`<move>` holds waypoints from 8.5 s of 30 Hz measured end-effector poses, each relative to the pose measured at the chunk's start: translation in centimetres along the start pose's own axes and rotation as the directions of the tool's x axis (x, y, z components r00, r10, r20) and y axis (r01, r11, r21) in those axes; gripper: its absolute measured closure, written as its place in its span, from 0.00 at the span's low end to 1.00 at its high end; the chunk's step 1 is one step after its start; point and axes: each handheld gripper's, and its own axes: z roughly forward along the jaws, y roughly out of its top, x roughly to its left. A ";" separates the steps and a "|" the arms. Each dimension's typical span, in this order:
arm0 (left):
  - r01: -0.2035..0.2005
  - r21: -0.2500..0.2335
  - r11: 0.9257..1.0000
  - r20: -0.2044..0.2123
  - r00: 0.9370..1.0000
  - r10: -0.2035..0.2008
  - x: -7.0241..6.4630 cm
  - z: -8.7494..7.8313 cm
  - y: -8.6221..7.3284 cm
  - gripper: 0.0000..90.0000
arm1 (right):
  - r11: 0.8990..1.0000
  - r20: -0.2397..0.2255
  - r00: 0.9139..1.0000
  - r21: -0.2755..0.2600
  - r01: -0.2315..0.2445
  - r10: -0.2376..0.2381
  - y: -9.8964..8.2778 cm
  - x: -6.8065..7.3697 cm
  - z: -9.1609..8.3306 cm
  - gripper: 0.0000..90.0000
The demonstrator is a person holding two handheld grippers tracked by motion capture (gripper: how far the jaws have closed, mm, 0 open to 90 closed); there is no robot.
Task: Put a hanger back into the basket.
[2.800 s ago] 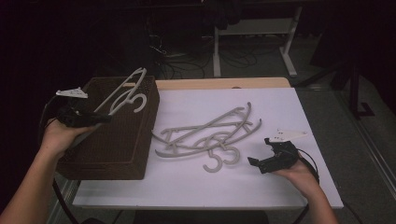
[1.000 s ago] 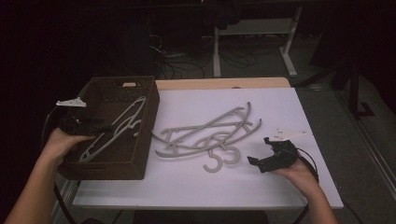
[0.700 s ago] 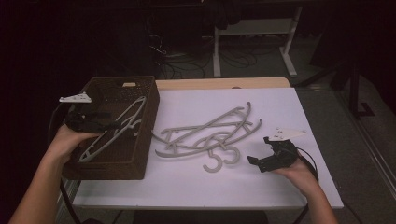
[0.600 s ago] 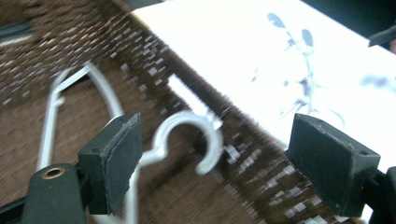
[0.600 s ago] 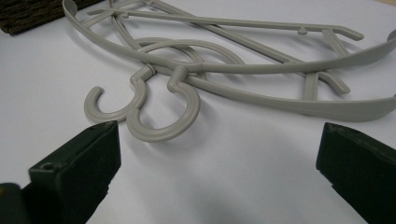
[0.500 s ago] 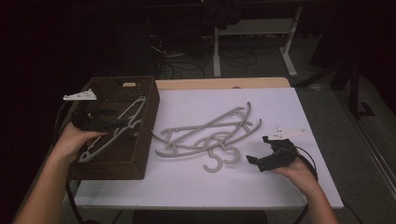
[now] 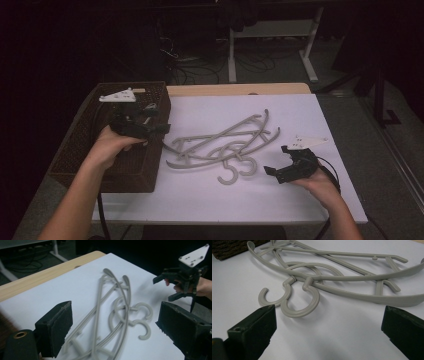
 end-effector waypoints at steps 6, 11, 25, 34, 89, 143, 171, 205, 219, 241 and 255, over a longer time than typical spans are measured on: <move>-0.030 0.017 0.999 0.039 0.999 0.029 -1.8 3.4 0.8 0.15 | 1.000 -0.002 1.000 0.000 0.005 -0.005 0.0 0.1 -0.1 0.00; -0.047 0.036 0.998 0.059 0.997 0.045 -2.9 6.1 0.6 0.16 | 1.000 -0.005 1.000 -0.001 0.004 -0.004 -0.1 0.2 -0.1 0.00; -0.087 0.132 0.987 0.094 0.993 0.075 -4.7 12.3 -3.0 0.20 | 1.000 -0.003 1.000 0.004 0.007 -0.007 -0.1 0.1 -0.1 0.00; -0.080 0.199 0.977 0.116 0.992 0.058 -4.1 14.5 -6.1 0.37 | 1.000 -0.001 1.000 0.014 0.014 -0.014 -0.3 0.2 -0.1 0.00; -0.206 0.430 0.879 0.073 0.978 0.194 -4.1 19.1 -7.9 0.91 | 1.000 0.000 1.000 0.021 0.015 -0.015 -0.4 0.3 0.0 0.00; -0.074 0.233 0.970 -0.128 0.986 0.106 0.9 -5.6 1.7 0.91 | 1.000 0.002 1.000 0.005 0.003 -0.003 -0.4 0.1 -0.2 0.00; 0.113 0.304 0.946 -0.225 0.973 -0.044 6.5 -10.9 -6.8 0.91 | 1.000 0.008 1.000 0.012 0.000 -0.001 -0.4 0.0 0.0 0.00; 0.143 0.407 0.902 -0.240 0.970 -0.045 10.1 -8.3 -10.1 0.66 | 1.000 0.007 1.000 0.013 -0.001 0.001 -0.3 0.0 0.0 0.00; 0.138 0.179 0.974 -0.222 0.970 -0.097 8.5 -9.4 -7.5 0.31 | 1.000 0.000 1.000 0.011 -0.001 0.001 -0.3 -0.1 0.2 0.00; -0.013 0.035 0.999 -0.044 0.999 0.014 1.5 -3.0 -0.6 0.26 | 1.000 0.000 1.000 0.008 0.005 -0.005 -0.2 0.0 0.1 0.00; -0.071 0.065 0.995 0.042 0.997 0.068 -3.1 4.7 1.6 0.64 | 1.000 0.000 1.000 0.000 0.003 -0.003 -0.3 -0.1 -0.1 0.00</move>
